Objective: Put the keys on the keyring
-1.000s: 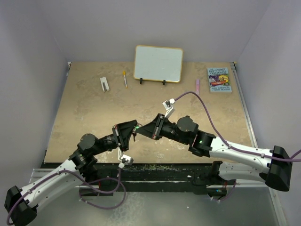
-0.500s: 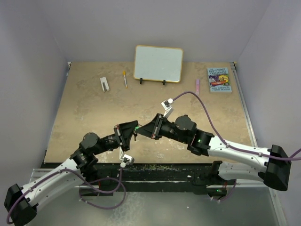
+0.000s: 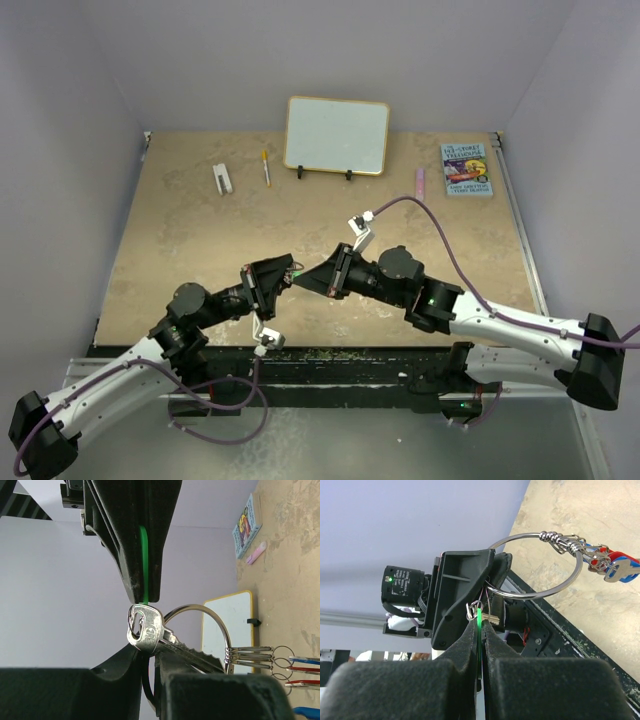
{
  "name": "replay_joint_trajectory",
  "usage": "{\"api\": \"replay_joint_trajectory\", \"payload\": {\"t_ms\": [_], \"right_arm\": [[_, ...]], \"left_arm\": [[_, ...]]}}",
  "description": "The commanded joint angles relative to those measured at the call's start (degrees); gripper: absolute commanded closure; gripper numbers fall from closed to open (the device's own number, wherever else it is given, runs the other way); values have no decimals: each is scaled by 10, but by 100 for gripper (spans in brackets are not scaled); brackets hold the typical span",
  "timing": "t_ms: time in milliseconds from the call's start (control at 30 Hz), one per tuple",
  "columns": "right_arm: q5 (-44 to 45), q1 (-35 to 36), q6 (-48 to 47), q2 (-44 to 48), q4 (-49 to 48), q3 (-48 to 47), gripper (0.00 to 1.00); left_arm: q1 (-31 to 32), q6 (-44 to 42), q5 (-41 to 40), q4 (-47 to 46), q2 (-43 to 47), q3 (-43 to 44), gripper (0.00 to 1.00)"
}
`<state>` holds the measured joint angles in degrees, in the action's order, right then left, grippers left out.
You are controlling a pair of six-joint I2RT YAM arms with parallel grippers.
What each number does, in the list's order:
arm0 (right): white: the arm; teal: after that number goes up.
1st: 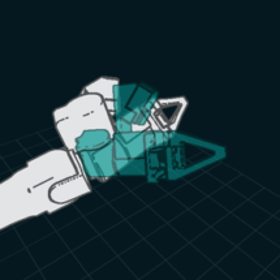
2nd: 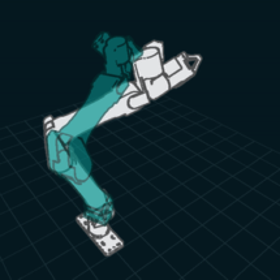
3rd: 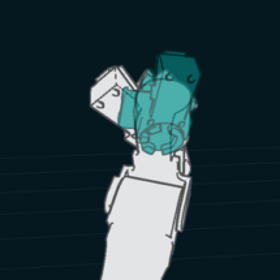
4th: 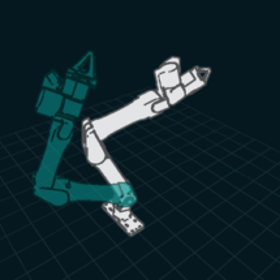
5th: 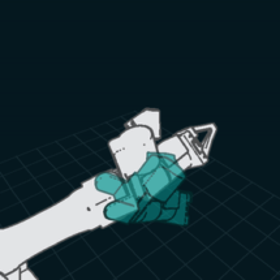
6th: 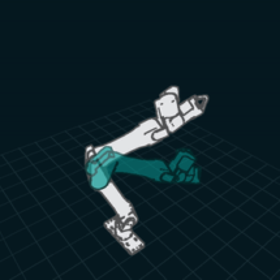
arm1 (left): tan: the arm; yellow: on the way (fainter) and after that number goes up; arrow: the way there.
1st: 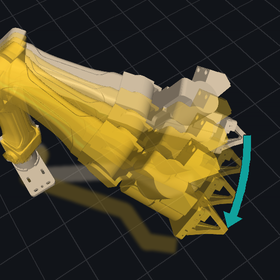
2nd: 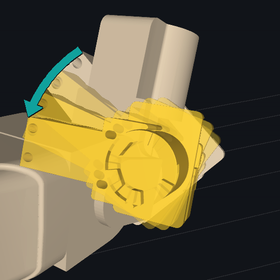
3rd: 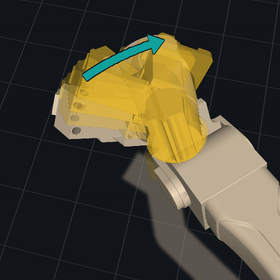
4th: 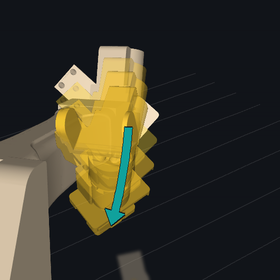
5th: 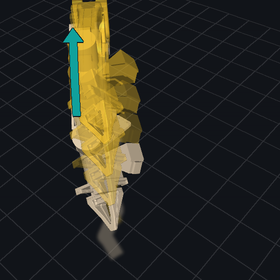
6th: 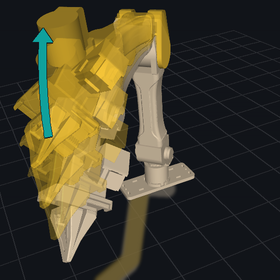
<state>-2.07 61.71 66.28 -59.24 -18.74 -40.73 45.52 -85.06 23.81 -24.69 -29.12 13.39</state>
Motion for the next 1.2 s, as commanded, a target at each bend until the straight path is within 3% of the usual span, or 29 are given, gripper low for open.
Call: {"api": "replay_joint_trajectory", "payload": {"t_ms": [0,767,1167], "right_arm": [[14,-2,1,5,13,2,100],[24,6,-58,-39,97,-76,100],[79,47,-136,-100,290,-215,100]], "left_arm": [[3,-12,3,-65,3,25,96],[3,-40,-40,-49,-25,37,96],[4,-58,-25,30,-21,60,96]]}}
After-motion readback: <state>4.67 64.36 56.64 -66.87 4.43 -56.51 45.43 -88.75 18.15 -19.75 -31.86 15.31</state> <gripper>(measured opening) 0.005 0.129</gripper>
